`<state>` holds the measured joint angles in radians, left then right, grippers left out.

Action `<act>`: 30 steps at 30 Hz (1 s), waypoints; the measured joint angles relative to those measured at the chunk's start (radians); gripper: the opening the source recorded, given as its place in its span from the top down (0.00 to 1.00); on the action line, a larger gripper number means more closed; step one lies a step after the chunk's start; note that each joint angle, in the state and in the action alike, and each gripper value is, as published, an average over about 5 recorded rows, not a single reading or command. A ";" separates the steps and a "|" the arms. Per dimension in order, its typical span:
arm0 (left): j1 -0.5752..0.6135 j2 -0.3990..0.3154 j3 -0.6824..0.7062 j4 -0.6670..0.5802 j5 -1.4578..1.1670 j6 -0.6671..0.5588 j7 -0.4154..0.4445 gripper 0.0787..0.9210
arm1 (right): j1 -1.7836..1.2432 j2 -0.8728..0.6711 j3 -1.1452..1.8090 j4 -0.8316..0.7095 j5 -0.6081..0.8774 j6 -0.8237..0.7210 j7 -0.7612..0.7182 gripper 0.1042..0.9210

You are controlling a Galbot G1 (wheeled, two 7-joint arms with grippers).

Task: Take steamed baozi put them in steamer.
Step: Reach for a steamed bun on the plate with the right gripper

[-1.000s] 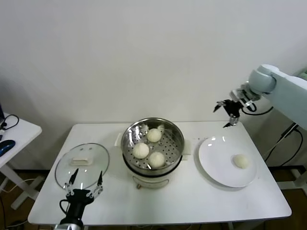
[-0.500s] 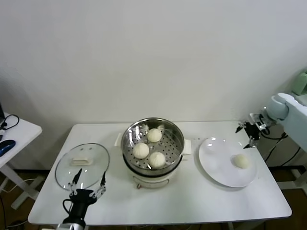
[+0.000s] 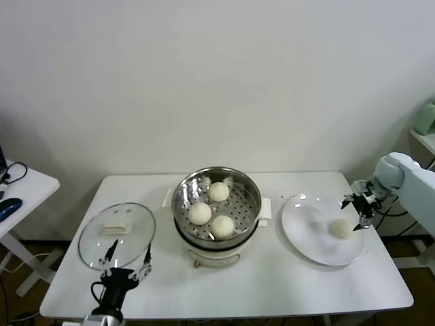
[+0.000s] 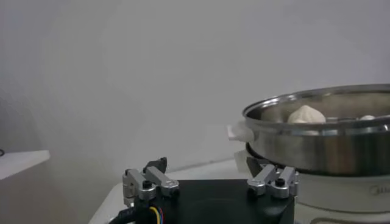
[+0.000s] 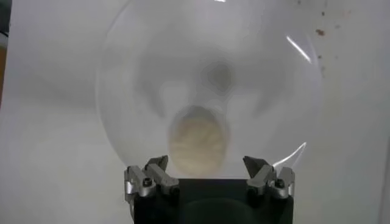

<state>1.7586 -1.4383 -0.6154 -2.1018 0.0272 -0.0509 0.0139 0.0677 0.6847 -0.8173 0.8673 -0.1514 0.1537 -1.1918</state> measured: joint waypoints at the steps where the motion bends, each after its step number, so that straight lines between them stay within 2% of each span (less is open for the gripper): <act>1: 0.000 0.000 -0.001 0.001 0.000 -0.001 0.000 0.12 | -0.003 0.004 -0.001 -0.005 -0.003 0.000 0.001 0.12; 30: 0.004 0.005 0.001 0.018 -0.006 -0.004 -0.002 0.12 | -0.064 0.103 0.036 -0.116 -0.089 0.027 0.031 0.12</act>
<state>1.7630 -1.4333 -0.6147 -2.0840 0.0207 -0.0553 0.0123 0.0037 0.7878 -0.7818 0.7513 -0.2401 0.1805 -1.1605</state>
